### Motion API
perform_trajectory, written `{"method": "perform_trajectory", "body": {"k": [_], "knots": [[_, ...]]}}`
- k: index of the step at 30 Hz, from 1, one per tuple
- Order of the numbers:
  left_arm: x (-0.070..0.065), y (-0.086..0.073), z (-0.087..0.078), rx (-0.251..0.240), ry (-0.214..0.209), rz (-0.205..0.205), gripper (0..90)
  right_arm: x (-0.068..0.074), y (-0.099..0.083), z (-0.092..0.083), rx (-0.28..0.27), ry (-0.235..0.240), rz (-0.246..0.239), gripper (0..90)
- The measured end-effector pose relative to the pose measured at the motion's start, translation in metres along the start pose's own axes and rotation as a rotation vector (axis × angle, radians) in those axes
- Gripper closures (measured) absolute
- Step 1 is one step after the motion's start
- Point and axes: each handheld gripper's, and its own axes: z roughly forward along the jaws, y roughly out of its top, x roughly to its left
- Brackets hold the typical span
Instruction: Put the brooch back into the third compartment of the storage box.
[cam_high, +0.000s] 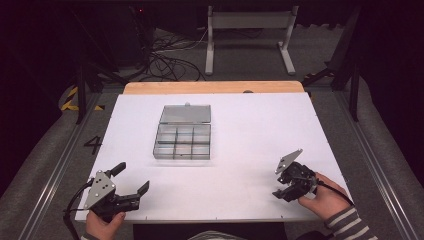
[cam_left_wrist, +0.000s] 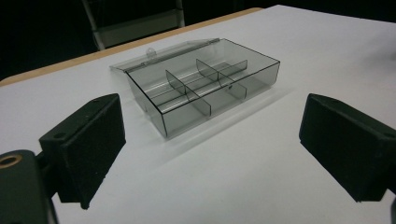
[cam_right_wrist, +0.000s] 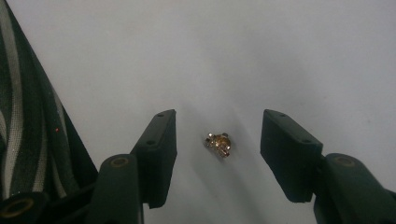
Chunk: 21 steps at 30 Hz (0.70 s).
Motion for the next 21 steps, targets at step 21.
{"method": "perform_trajectory", "body": {"k": [21], "knots": [[0.0000, 0.0001, 0.0001, -0.001, 0.000, 0.001, 7.9, 0.0019, 0.0029, 0.0090, 0.066, -0.014, -0.042, 63.9]]}}
